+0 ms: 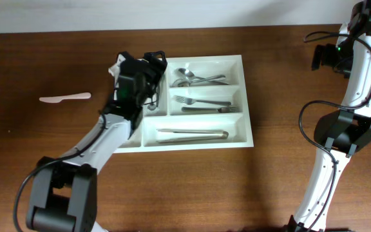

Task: Pack container
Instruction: 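Open the left gripper and raise it left away from the tray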

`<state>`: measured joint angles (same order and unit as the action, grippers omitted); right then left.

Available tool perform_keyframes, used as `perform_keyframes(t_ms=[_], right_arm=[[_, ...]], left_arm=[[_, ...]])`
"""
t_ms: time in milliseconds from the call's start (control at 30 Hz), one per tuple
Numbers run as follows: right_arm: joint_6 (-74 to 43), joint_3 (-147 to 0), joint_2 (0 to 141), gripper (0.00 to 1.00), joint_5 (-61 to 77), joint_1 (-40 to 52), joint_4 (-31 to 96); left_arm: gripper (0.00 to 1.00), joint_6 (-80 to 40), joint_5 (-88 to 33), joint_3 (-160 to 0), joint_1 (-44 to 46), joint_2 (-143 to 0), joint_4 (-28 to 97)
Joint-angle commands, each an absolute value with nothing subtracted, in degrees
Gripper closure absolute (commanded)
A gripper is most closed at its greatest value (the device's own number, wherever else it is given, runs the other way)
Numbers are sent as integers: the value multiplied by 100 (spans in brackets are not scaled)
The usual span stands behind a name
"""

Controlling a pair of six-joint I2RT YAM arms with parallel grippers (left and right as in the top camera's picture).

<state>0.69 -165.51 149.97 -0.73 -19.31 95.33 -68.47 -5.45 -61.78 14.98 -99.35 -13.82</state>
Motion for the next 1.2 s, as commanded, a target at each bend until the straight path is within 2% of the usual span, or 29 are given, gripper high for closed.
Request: perform_keyframes(t_ms=[0,67,200,367,433,533,767,1033,1167], right_arm=[[108,-16514,14866,1,-40,-1953,9515],[108,-16514,14866,1,-43,-1953,9515],[108,-16514,14866,1,-40,-1953,9515],[108,-16514,14866,1,-40,-1953,9515],[108,-16514,14866,1,-40,-1953,9515],[108,-16514,14866,1,-40,-1953,9515],[108,-16514,14866,1,-40,-1953,9515],[108,-16514,14866,1,-40,-1953,9515],[108,-16514,14866,1,-40,-1953,9515]], left_arm=[[16,-5559,-1372,-6204,996,-9299,-462],[15,-5389,-1507,-6206,674,-9056,314],[14,-3293,-2261,-6313,-239,-8604,1651],[13,-1459,-2318,-6722,-746,-8525,2521],[1,-558,-2112,-7201,-908,-8525,3240],[1,-158,-1310,-8114,-1052,-8530,4110],[1,113,-460,-10617,-1282,-8962,5765],[1,259,-523,-12508,-1280,-10481,7612],[1,-84,-508,-13023,-1278,-11417,8237]])
